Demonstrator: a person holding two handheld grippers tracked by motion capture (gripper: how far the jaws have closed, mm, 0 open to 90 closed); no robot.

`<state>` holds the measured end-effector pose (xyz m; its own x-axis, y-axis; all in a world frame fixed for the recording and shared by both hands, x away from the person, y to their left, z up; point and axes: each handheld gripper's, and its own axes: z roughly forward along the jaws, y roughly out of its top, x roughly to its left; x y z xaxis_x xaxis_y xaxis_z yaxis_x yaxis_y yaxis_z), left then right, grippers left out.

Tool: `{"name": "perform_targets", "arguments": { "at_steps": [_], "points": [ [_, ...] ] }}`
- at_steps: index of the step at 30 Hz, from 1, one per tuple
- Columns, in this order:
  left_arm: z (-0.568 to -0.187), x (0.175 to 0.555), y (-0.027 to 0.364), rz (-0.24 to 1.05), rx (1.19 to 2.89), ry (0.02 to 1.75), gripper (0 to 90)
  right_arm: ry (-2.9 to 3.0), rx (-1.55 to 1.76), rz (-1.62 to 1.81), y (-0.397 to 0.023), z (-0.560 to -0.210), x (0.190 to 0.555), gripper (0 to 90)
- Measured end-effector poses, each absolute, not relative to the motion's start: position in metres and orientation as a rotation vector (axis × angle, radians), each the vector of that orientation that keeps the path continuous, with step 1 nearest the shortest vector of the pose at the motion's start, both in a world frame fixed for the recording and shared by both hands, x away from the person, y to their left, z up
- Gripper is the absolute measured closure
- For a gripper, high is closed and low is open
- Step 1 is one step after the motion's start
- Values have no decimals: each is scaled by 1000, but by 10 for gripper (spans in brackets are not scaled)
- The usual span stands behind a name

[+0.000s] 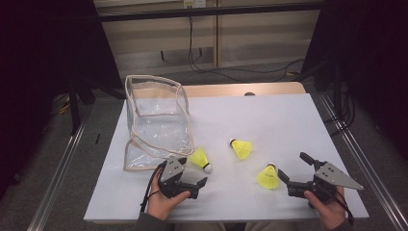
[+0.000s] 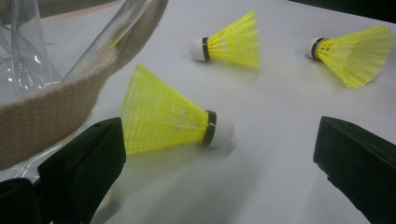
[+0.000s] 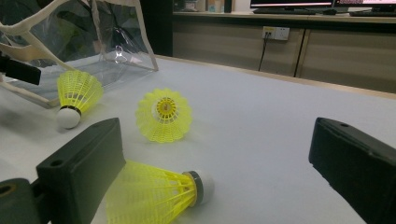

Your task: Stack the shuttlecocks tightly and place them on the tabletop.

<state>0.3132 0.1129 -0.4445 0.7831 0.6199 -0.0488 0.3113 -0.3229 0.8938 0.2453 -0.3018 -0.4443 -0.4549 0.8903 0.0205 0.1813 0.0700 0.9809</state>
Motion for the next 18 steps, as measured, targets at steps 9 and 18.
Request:
{"name": "perform_targets", "arguments": {
  "at_steps": [9, 18],
  "points": [
    [-448, 317, 106, 387, 1957, 727, 24, 1716, 1076, 1436, -302, -444, 245, 26],
    [-451, 322, 101, 436, 1964, 760, 24, 1716, 1075, 1440, -303, -445, 246, 26]
  ]
}}
